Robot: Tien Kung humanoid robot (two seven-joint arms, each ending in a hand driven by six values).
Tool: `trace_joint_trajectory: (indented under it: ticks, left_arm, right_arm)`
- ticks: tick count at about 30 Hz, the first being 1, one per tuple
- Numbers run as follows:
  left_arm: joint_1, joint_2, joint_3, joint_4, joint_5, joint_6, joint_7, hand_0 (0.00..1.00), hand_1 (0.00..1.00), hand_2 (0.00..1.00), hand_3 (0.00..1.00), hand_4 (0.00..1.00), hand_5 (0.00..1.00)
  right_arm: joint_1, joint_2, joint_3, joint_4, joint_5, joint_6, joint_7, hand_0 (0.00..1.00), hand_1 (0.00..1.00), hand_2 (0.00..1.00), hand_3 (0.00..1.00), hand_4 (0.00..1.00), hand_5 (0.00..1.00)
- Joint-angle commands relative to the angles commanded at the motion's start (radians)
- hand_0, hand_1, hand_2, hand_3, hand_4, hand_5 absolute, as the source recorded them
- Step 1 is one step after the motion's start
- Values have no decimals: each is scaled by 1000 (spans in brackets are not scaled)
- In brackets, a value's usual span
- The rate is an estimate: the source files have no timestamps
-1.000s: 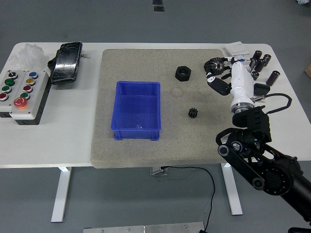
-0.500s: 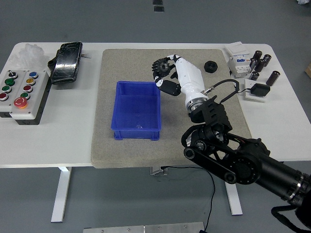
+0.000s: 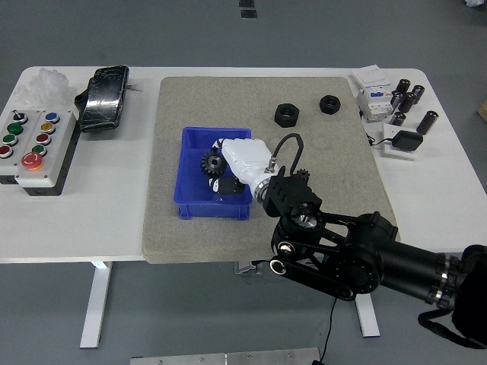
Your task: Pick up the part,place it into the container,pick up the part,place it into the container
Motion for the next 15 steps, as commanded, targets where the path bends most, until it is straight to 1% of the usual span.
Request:
trace_joint_trajectory:
  ticks: [2, 3, 5, 8, 9, 14, 15]
  left_arm:
    - [-1, 0, 0, 0, 0, 0, 0, 614, 516, 562, 632, 550, 504]
    - [-1, -1, 1, 0, 0, 0, 0, 613, 515, 562, 632, 549, 504]
    - [-2, -2, 2, 0, 0, -1, 0, 613, 515, 562, 632, 549, 504]
    - [-1, -5, -1, 0, 3, -1, 2, 613, 515, 562, 632, 549, 504]
    - [-1, -6, -2, 0, 5, -2, 3, 613, 515, 561, 631, 549, 506]
    - [-2, -5, 1, 0, 1, -2, 0, 613, 515, 561, 631, 549, 506]
    - [-2, -6, 0, 0, 4, -2, 2, 613, 516, 559, 631, 547, 505]
  right_arm:
    - [2, 2, -3, -4, -9, 6, 0, 440, 686, 719, 689, 578, 226]
    - [3, 2, -4, -5, -11, 10, 0, 446, 705, 751, 728, 633, 252]
    - [5, 3, -2, -7, -19, 18, 0, 446, 705, 751, 728, 633, 252]
    - [6, 4, 1, -3, -33, 17, 0, 446, 705, 751, 728, 633, 252]
    - [6, 5, 4, 0, -40, 16, 0, 453, 741, 816, 842, 794, 330]
    - [5, 8, 14, 1, -57, 16, 0, 453, 741, 816, 842, 794, 330]
    - [3, 8, 15, -2, -56, 20, 0, 459, 761, 882, 910, 860, 366]
